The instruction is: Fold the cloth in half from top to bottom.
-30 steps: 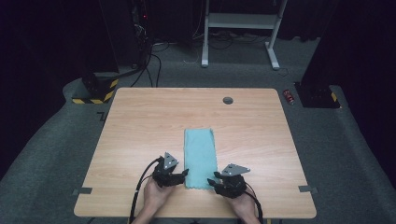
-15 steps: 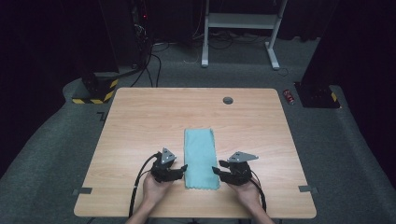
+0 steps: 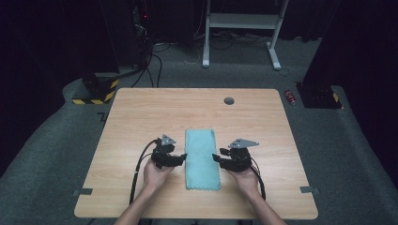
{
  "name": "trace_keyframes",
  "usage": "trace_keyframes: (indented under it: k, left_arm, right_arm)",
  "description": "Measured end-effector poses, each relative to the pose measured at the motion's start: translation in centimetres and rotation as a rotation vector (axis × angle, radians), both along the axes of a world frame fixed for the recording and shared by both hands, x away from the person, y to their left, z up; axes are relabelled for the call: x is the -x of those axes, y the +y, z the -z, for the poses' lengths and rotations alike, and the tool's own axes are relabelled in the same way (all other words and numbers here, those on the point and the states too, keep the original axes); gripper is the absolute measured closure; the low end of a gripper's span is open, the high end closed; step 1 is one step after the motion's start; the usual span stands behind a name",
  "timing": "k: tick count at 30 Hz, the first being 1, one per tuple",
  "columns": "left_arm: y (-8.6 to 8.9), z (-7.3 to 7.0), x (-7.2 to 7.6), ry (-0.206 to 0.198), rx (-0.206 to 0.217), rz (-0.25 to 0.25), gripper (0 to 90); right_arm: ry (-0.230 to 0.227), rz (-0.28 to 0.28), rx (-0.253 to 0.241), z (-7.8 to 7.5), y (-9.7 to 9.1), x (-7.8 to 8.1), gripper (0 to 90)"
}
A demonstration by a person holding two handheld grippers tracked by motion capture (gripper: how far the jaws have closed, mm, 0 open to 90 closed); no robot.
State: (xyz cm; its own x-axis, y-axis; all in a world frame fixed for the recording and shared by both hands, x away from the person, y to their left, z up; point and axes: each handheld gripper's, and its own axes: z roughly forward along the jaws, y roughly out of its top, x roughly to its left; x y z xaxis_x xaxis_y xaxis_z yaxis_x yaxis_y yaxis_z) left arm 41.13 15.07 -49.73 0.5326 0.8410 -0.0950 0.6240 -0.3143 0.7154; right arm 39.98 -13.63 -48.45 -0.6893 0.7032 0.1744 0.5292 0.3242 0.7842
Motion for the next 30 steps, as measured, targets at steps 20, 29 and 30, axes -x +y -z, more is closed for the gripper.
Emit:
trace_keyframes:
  k: [20, 29, 30]
  left_arm:
    - [0.8, 0.6, -4.8, 0.014, 0.110, -0.076, 32.0]
    - [0.9, 1.1, -5.7, 0.025, 0.113, -0.078, 35.8]
    - [0.7, 1.0, -6.1, 0.031, 0.086, -0.073, 34.4]
  right_arm:
    - [0.047, 0.018, 0.040, 0.0, 1.1, -3.9, 51.5]
    - [0.056, 0.021, 0.076, 0.0, 1.4, -5.6, 57.4]
    - [0.057, 0.019, 0.083, 0.0, 1.4, -5.8, 58.6]
